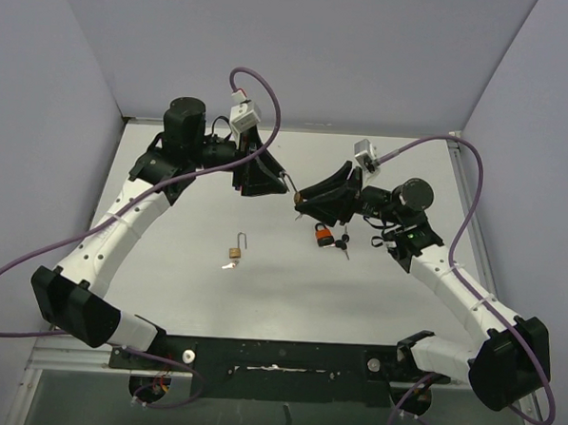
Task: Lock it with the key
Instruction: Lock the lock.
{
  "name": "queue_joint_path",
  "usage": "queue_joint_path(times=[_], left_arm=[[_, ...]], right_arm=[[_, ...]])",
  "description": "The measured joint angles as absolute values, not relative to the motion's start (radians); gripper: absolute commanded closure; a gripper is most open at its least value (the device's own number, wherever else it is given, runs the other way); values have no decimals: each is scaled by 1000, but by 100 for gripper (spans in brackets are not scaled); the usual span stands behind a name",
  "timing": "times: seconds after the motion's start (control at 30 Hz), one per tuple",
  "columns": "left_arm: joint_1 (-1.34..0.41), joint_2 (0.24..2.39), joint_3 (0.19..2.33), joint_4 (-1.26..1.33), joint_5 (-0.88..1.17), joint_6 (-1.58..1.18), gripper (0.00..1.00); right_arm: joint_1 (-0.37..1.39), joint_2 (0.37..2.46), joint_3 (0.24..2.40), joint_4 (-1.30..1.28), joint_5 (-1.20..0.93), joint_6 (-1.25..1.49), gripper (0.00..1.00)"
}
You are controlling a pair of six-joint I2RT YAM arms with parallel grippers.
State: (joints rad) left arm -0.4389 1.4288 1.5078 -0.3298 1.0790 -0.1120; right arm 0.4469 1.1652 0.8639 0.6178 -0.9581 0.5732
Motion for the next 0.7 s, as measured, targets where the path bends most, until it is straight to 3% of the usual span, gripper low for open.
queue_joint_path(times=[0.27, 0.37, 0.57, 0.7], left_arm=[[-439, 1428, 1485, -233, 1069, -165, 50], [-439, 1428, 1472, -186, 1071, -198, 62], [-440, 1428, 1467, -142, 1107, -233, 94], [-439, 1427, 1467, -129, 1122, -234, 100]], right_arm=[[453, 1165, 864, 618, -961, 577, 100], [453, 1165, 865, 618, -961, 577, 100], [453, 1165, 870, 618, -950, 577, 100], [453, 1165, 870, 612, -935, 570, 100]])
